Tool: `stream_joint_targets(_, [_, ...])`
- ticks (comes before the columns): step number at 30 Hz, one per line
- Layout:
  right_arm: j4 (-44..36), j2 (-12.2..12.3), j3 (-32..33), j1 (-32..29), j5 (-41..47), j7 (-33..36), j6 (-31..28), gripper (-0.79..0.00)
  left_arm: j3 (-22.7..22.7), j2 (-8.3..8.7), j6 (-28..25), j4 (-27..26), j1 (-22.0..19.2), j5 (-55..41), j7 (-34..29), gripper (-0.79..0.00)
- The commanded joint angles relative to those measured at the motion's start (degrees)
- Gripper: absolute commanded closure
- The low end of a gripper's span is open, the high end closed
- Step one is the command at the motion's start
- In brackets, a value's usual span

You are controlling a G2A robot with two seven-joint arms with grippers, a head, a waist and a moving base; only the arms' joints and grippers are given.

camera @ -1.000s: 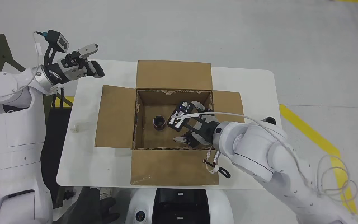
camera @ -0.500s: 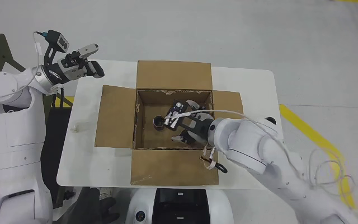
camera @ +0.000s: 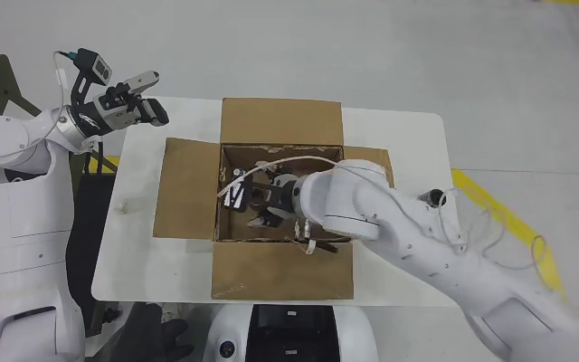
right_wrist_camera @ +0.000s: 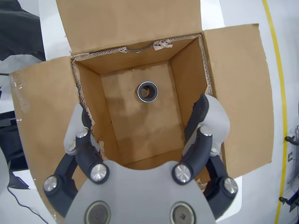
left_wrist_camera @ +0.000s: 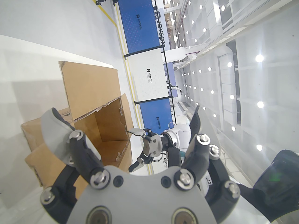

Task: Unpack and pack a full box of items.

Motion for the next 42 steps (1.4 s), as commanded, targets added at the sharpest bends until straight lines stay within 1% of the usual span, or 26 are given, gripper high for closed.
stream_joint_targets(1, [2.07,-0.74,-1.06,1.01,0.28,-1.29,0.16,-0.785,0.00,0.00,0.00,0.00,0.00,0.00,0.00,-0.785])
stream_joint_targets(10, [9.50,-3.66,-5.84,1.99,0.44,-7.51,-1.18,-0.785,0.00,0.00,0.00,0.00,0.00,0.00,0.00,-0.785])
stream_joint_targets(19, [15.16,-5.52,-7.90,2.05,-2.09,-11.58,-3.19,-0.785,0.00,0.00,0.00,0.00,0.00,0.00,0.00,-0.785])
stream_joint_targets(24, [17.85,-6.01,-7.90,1.63,-3.99,-13.22,-3.73,-0.785,0.00,0.00,0.00,0.00,0.00,0.00,0.00,-0.785])
stream_joint_targets(30, [20.26,-6.03,-6.93,0.46,-5.43,-14.55,-4.52,-0.785,0.00,0.00,0.00,0.00,0.00,0.00,0.00,-0.785])
stream_joint_targets(36, [23.19,-6.18,-5.94,-0.09,-5.62,-16.02,-6.40,-0.785,0.00,0.00,0.00,0.00,0.00,0.00,0.00,-0.785])
stream_joint_targets(42, [26.46,-6.98,-5.89,-0.12,-5.51,-18.58,-7.75,-0.785,0.00,0.00,0.00,0.00,0.00,0.00,0.00,-0.785])
